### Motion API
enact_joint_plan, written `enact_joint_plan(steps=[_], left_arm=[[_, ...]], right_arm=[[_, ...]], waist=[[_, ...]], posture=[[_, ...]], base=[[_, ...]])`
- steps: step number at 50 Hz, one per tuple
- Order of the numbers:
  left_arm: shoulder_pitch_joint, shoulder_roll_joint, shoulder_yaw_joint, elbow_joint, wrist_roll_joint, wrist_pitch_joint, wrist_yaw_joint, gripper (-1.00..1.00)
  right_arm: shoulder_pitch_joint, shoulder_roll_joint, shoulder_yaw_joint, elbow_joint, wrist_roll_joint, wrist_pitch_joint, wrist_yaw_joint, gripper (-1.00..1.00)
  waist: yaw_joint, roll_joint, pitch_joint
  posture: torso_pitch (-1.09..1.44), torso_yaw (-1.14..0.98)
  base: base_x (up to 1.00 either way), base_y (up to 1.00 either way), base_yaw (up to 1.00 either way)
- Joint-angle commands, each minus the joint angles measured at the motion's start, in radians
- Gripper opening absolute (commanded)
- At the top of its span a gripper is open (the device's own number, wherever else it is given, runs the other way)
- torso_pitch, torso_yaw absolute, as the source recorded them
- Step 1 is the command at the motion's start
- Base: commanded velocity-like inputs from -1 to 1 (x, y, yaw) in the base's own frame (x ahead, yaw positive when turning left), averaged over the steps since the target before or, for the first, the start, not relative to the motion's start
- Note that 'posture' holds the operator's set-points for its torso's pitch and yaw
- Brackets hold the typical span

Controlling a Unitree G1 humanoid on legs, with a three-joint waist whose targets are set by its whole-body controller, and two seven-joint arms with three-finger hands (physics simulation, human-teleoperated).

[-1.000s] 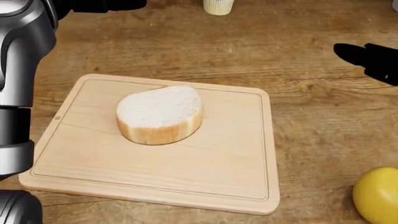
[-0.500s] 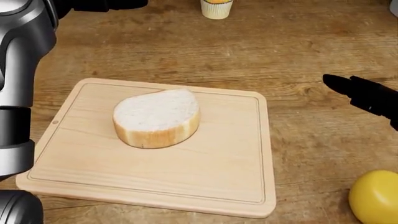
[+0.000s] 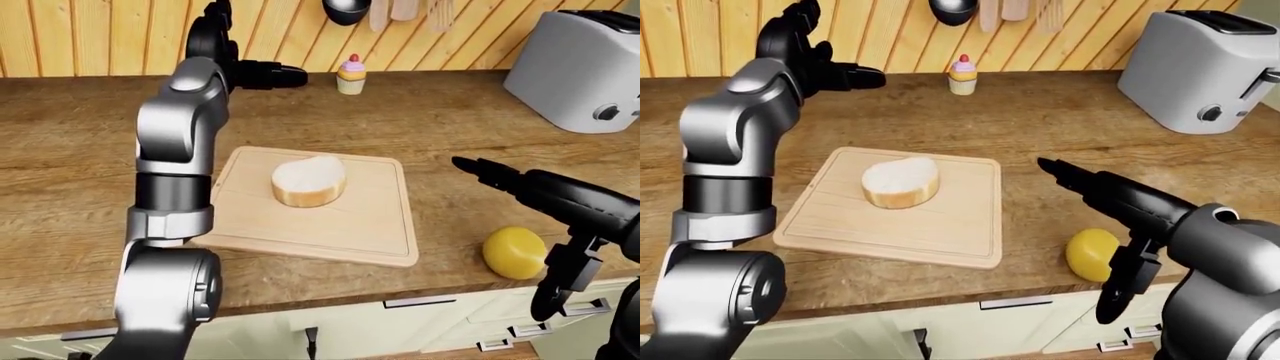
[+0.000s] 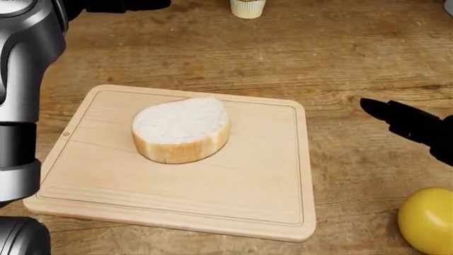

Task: Pick up the wedge of cheese and place it on the slice of bread to prepare a simple cheese on bread dish.

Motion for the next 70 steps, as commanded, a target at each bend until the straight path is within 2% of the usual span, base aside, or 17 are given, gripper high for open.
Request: enact_joint_plan(steps=[1,7,9,10,11,16,18,23,26,32,36,39,40,55,70], left_arm=[[-0.041,0.011,0.007,-0.037,0.001,-0.027,0.002,1.00],[-0.042,0.010,0.007,-0.037,0.000,-0.027,0.003,1.00],[-0.041,0.009,0.006,-0.042,-0.001,-0.024,0.003,1.00],[-0.037,0.009,0.006,-0.045,-0.001,-0.024,0.003,1.00],[-0.037,0.009,0.007,-0.046,-0.002,-0.023,0.003,1.00],[-0.039,0.010,0.008,-0.059,-0.006,-0.011,0.003,1.00],[-0.040,0.010,0.008,-0.063,-0.007,-0.008,0.004,1.00],[-0.043,0.009,0.006,-0.069,-0.009,-0.003,0.005,1.00],[-0.047,0.011,0.007,-0.071,-0.009,0.001,0.005,1.00],[-0.048,0.008,0.005,-0.085,-0.011,0.011,0.006,1.00],[-0.046,0.007,0.004,-0.094,-0.011,0.017,0.006,1.00],[-0.045,0.007,0.005,-0.099,-0.011,0.020,0.006,1.00],[-0.044,0.006,0.004,-0.102,-0.011,0.021,0.007,1.00],[-0.036,0.005,0.005,-0.124,-0.013,0.031,0.009,1.00],[-0.042,0.016,0.012,-0.110,-0.021,0.024,0.009,1.00]], right_arm=[[-0.021,-0.016,-0.017,-0.019,-0.005,-0.004,-0.010,1.00],[-0.022,-0.016,-0.018,-0.018,-0.007,-0.006,-0.008,1.00],[-0.023,-0.017,-0.018,-0.019,-0.008,-0.004,-0.003,0.84],[-0.019,-0.016,-0.017,-0.020,-0.011,-0.005,-0.003,0.60],[-0.020,-0.017,-0.017,-0.021,-0.011,-0.004,-0.001,0.48],[-0.025,-0.018,-0.016,-0.023,-0.015,-0.002,0.004,0.23],[-0.028,-0.020,-0.017,-0.023,-0.014,-0.002,0.007,0.00],[-0.028,-0.022,-0.020,-0.023,-0.013,-0.003,0.009,-0.40],[-0.030,-0.023,-0.019,-0.026,-0.014,0.000,0.013,-0.51],[-0.033,-0.024,-0.016,-0.026,-0.017,0.001,0.018,-0.53],[-0.037,-0.027,-0.016,-0.023,-0.018,-0.001,0.018,-0.77],[-0.040,-0.031,-0.020,-0.020,-0.016,-0.003,0.017,-0.88],[-0.043,-0.033,-0.021,-0.019,-0.016,-0.002,0.018,-0.98],[-0.122,-0.073,0.010,0.019,-0.026,0.019,0.027,-1.00],[-0.324,-0.134,0.086,0.141,-0.047,0.044,0.053,-1.00]], waist=[[0.000,-0.003,-0.026],[0.000,-0.003,-0.026],[0.001,-0.003,-0.026],[0.000,-0.003,-0.027],[0.001,-0.003,-0.027],[0.000,-0.003,-0.027],[0.000,-0.003,-0.027],[0.000,-0.003,-0.026],[0.000,-0.003,-0.026],[0.000,-0.002,-0.026],[-0.001,-0.001,-0.025],[-0.001,-0.001,-0.025],[-0.001,-0.001,-0.025],[-0.002,-0.001,-0.023],[-0.002,0.002,-0.020]], posture=[[0.00,0.00],[0.00,0.00],[0.00,0.00],[0.00,0.00],[0.00,0.00],[0.00,0.00],[0.00,0.00],[0.00,0.00],[0.00,0.00],[0.00,0.00],[0.00,0.00],[0.00,0.00],[0.00,0.00],[0.00,0.00],[0.00,0.00]], base=[[0.00,0.00,0.00],[0.00,0.00,0.00],[0.00,0.00,0.00],[0.00,0.00,0.00],[0.00,0.00,0.00],[0.00,0.00,0.00],[0.00,0.00,0.00],[0.00,0.00,0.00],[0.00,0.00,0.00],[0.00,0.00,0.00],[0.00,0.00,0.00],[0.00,0.00,0.00],[0.00,0.00,0.00],[0.00,0.00,0.00],[0.00,0.00,0.00]])
